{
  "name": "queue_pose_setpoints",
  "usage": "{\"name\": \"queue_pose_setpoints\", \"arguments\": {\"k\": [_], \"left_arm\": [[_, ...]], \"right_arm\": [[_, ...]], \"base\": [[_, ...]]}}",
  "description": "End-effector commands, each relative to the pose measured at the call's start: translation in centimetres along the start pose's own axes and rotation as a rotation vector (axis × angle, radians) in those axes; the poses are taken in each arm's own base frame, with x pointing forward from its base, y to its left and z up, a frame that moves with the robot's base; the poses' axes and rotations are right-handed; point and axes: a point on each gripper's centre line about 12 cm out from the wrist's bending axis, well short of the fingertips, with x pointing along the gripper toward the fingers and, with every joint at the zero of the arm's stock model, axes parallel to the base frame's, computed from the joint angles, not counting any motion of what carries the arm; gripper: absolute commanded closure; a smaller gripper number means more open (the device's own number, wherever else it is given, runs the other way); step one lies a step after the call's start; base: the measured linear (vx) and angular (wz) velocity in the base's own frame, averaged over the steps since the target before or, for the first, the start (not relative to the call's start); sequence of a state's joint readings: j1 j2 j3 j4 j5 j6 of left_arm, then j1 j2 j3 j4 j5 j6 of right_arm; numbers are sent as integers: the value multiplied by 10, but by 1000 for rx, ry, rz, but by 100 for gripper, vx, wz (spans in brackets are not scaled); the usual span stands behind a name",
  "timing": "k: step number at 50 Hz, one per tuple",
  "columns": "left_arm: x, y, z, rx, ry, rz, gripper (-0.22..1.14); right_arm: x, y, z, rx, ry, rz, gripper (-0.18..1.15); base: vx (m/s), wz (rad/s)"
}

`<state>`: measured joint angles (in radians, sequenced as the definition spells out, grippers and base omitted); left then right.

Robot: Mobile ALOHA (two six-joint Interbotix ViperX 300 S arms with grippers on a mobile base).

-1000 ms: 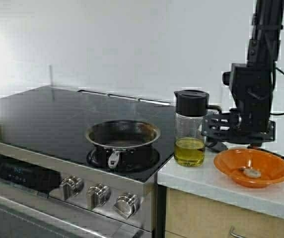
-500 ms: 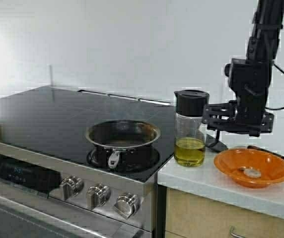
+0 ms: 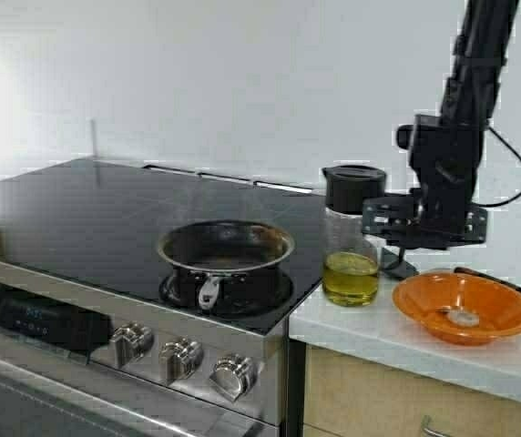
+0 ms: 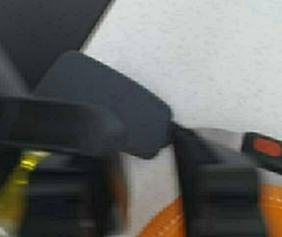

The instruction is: Add oil to the pan and cook the shrimp and serve it

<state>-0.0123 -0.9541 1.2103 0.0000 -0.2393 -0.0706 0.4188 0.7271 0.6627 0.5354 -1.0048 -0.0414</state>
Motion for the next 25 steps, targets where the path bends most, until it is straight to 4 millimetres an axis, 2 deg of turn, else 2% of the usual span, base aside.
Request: {"name": "queue_pose_setpoints", "arguments": {"k": [1, 5, 7, 14, 20, 25], "left_arm": [[2, 0, 3, 0, -6, 1, 89], [2, 0, 3, 0, -6, 0, 89], [2, 0, 3, 0, -6, 0, 89], [2, 0, 3, 0, -6, 0, 89], [2, 0, 2, 0, -5, 0, 89], [2, 0, 2, 0, -5, 0, 89]], "right_arm": [[4, 3, 14, 23, -38, 1, 74], [3, 4, 17, 29, -43, 7, 98], [2, 5, 19, 32, -47, 9, 101], [-9, 18, 32, 31, -76, 45, 89], [-29, 33, 51, 34, -106, 74, 89], [-45, 38, 67, 37, -130, 19, 89]], "base": [[0, 0], [0, 0], [0, 0], [0, 0], [0, 0], [0, 0]]}}
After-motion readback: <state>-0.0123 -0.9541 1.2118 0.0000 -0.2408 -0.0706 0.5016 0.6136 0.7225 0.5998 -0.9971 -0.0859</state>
